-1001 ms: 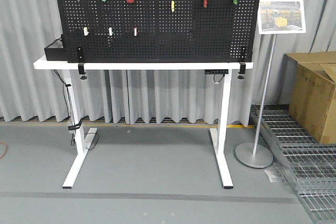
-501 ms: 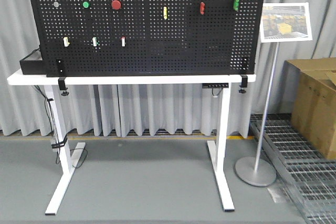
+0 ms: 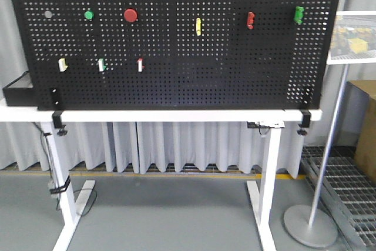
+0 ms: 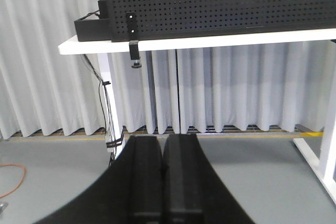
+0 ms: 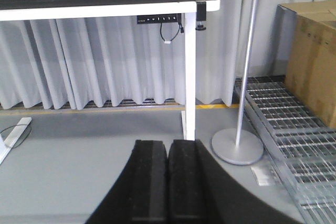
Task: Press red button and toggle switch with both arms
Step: 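Drive the base forward up to the black pegboard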
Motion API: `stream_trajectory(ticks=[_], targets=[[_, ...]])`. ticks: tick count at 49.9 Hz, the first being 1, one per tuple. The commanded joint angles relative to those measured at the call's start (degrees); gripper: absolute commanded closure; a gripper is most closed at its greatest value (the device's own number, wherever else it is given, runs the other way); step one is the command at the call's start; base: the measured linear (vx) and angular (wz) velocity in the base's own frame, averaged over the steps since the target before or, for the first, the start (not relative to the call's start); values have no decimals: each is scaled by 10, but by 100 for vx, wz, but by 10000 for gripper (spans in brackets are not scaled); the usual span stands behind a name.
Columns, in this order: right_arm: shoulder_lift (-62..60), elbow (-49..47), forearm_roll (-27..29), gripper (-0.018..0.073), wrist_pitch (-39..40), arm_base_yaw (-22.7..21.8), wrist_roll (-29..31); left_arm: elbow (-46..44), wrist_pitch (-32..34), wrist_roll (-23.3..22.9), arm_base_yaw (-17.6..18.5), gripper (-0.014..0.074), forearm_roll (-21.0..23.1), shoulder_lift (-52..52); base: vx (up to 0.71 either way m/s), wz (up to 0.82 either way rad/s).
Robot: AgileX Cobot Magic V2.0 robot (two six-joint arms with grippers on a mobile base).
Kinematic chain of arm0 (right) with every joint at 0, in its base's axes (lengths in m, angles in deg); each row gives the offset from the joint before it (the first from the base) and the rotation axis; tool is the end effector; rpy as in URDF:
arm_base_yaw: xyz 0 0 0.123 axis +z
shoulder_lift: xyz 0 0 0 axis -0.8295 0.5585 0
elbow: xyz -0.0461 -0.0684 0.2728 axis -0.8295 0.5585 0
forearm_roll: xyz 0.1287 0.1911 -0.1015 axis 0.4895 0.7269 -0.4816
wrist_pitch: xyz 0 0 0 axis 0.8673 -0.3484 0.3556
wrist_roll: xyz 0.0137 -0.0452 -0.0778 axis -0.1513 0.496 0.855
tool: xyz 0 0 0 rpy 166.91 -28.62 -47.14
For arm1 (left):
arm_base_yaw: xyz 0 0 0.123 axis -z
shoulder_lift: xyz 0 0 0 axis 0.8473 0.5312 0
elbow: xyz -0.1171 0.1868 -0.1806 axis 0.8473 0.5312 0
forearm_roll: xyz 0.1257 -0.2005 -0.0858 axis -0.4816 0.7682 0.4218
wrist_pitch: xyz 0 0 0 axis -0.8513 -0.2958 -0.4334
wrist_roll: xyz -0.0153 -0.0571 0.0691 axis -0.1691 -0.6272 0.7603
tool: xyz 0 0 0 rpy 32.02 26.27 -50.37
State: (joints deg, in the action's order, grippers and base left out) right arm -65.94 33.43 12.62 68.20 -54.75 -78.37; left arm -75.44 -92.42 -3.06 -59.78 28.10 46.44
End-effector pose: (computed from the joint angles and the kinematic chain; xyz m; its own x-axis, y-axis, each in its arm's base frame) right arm 0.0555 -0.0032 0.1803 -0.1834 0.0233 -0.9828 0.0311 0.9994 0.0179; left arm 0.0565 0.0020 0.1932 -0.0528 0.0436 -0.9977 -0.0313 0.9985 0.0453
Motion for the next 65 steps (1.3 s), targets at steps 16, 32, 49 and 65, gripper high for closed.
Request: stream_trajectory(ticks=[16,32,49,65], targets=[[3,6,-4,559,46,-3,3,16,46,-2,-1,594,5,-2,47,-2],[3,6,-4,559,46,-3,3,16,46,-2,-1,594,5,-2,45,-2],[3,6,-4,559,46,-3,3,16,46,-2,-1,594,5,-2,36,-1],[3,6,-4,559,46,-3,3,16,46,-2,-1,594,5,-2,22,0]])
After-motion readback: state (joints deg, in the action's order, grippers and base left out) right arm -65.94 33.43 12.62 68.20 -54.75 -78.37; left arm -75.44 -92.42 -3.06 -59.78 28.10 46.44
